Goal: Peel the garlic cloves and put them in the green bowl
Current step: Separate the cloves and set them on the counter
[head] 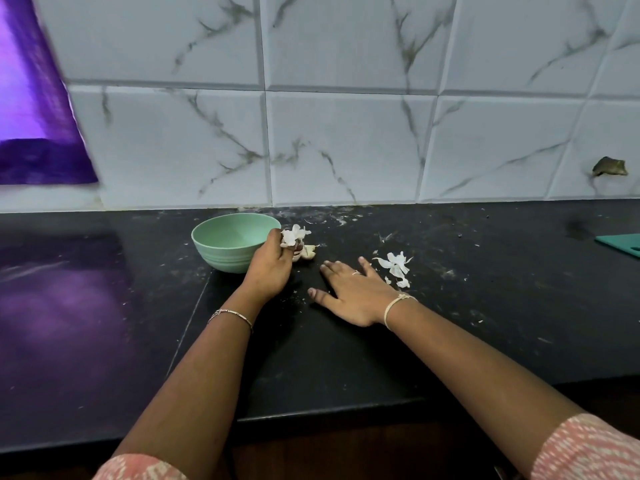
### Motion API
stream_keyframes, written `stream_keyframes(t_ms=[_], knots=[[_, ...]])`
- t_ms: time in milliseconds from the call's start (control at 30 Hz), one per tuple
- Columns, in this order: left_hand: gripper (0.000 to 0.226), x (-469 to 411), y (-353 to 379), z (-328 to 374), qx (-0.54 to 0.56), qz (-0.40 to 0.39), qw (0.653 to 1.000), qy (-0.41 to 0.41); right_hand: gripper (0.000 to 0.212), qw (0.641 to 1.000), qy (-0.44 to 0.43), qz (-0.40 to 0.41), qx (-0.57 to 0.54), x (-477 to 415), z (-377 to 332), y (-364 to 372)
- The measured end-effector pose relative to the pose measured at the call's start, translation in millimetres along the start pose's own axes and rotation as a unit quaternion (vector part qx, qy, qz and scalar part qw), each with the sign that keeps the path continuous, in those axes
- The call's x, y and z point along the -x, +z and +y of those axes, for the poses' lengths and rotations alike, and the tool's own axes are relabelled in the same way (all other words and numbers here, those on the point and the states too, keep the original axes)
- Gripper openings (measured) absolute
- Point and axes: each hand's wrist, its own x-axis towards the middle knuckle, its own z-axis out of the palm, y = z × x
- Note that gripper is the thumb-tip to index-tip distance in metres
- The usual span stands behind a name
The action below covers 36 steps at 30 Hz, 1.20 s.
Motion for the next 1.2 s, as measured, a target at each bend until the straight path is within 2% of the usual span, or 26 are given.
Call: stream_keyframes(t_ms=[100,233,300,367,433,533,600,700,800,867,967,1067,1167,1200], knots=[[0.011,0.2,0.0,-0.4,-0.004,-0.005,1.000,0.001,0.083,0.998,0.043,-0.002,0.036,11.4,14.7,-1.7],[0.011,3.5,0.1,2.1,-0.003,-0.017,1.000,0.002,0.082,0.990,0.082,0.012,0.114,19.3,36.5,-7.9],[0.009,3.8,0.6,1.6,-0.009,-0.023,1.000,0.015,0.071,0.984,0.084,0.048,0.146,19.8,42.9,-10.3],[0.009,3.7,0.5,0.8,-0.018,-0.028,0.999,0.028,0.045,0.978,0.067,0.127,0.155,17.0,47.2,-9.5],[0.013,3.0,0.7,0.5,-0.018,-0.035,0.999,0.033,0.035,0.968,0.063,0.217,0.105,12.4,50.0,-8.3],[0.014,1.7,3.0,-0.1,0.040,-0.056,0.998,0.012,0.028,0.950,0.095,0.297,-0.023,4.6,51.8,-10.2],[0.011,2.8,3.8,0.5,0.106,-0.065,0.992,-0.015,0.018,0.934,0.115,0.329,-0.081,1.0,53.0,-12.7],[0.005,5.6,5.3,4.8,0.165,-0.075,0.983,-0.039,0.013,0.911,0.158,0.345,-0.161,-1.5,56.5,-16.9],[0.002,6.9,7.4,9.3,0.248,-0.078,0.964,-0.059,0.018,0.908,0.179,0.337,-0.174,-6.0,66.5,-18.8],[0.006,5.6,8.0,9.1,0.304,-0.083,0.945,-0.089,0.021,0.912,0.154,0.323,-0.200,-11.5,69.5,-20.5],[0.014,3.1,9.5,6.4,0.332,-0.088,0.932,-0.114,0.022,0.910,0.103,0.280,-0.286,-20.1,59.5,-26.9],[0.017,3.1,10.4,6.8,0.341,-0.080,0.929,-0.120,0.049,0.886,0.020,0.199,-0.418,-25.4,35.4,-31.1],[0.019,4.3,9.1,8.2,0.334,-0.076,0.933,-0.113,0.091,0.889,-0.050,0.153,-0.428,-34.7,18.6,-26.6],[0.019,4.1,8.5,8.2,0.336,-0.076,0.932,-0.110,0.098,0.887,-0.065,0.147,-0.433,-37.3,14.9,-24.1]])
